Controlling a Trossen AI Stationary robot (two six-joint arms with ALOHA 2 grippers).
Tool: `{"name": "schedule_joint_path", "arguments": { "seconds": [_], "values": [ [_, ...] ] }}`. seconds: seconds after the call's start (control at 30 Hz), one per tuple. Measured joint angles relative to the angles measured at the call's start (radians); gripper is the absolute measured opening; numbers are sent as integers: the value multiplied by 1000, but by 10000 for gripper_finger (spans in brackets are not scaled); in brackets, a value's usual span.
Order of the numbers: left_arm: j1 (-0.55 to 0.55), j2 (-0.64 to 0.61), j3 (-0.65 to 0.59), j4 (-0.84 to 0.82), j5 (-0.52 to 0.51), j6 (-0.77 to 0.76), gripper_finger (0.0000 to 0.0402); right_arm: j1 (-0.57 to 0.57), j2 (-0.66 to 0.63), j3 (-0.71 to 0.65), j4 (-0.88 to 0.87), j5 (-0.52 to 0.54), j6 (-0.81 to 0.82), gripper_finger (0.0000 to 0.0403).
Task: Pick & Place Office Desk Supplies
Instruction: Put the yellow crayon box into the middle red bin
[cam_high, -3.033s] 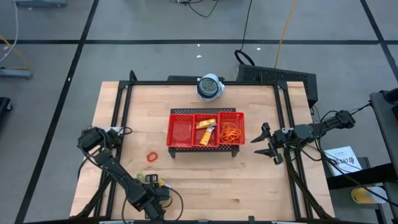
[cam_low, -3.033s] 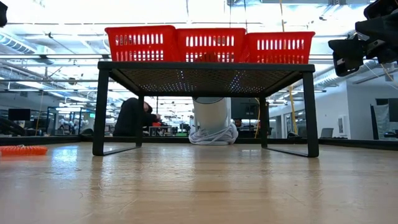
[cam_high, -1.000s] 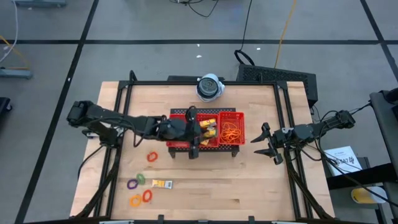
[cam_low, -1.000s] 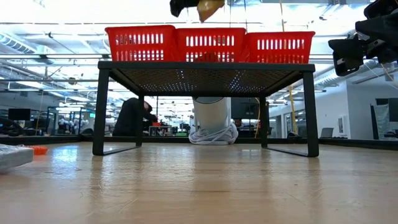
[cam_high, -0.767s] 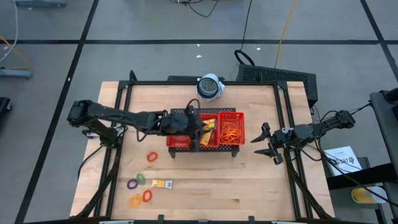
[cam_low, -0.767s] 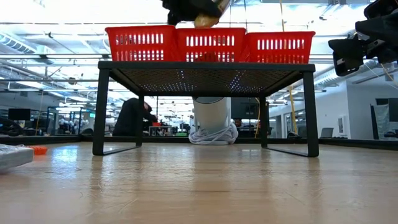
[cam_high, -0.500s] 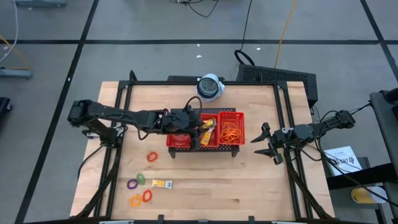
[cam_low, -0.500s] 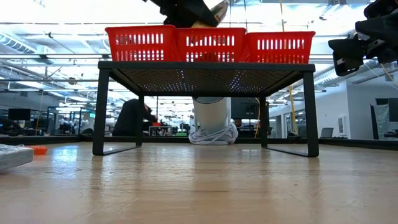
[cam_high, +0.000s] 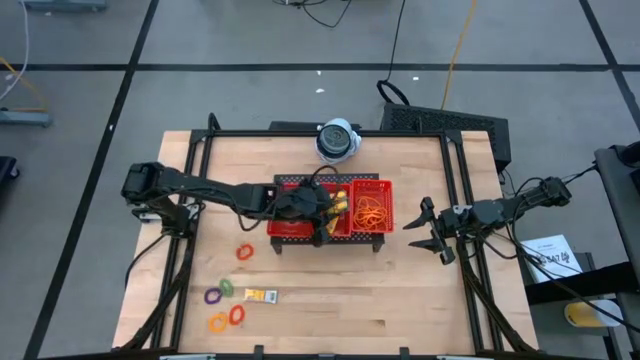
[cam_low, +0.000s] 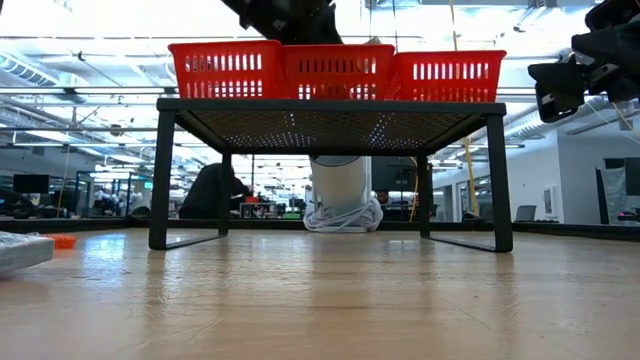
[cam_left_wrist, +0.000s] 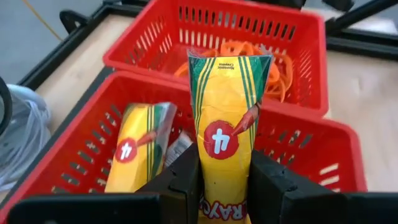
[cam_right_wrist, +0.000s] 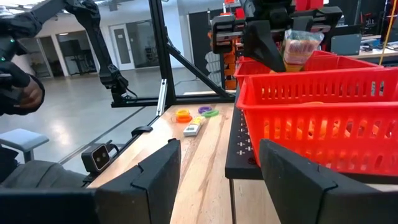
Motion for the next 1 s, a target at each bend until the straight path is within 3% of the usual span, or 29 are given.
{"name": "schedule_joint_path", "arguments": {
  "seconds": [0.5, 0.83, 1.0],
  "values": [
    [4, -3, 0, 3, 0, -18, 108, 0, 3, 0, 0, 0, 0, 206],
    [10, -4, 0, -1, 0, -6, 226, 0, 3, 0, 0, 0, 0, 206],
    [10, -21, 0, -7, 0, 12, 259, 0, 3, 0, 0, 0, 0, 206]
  ]
}}
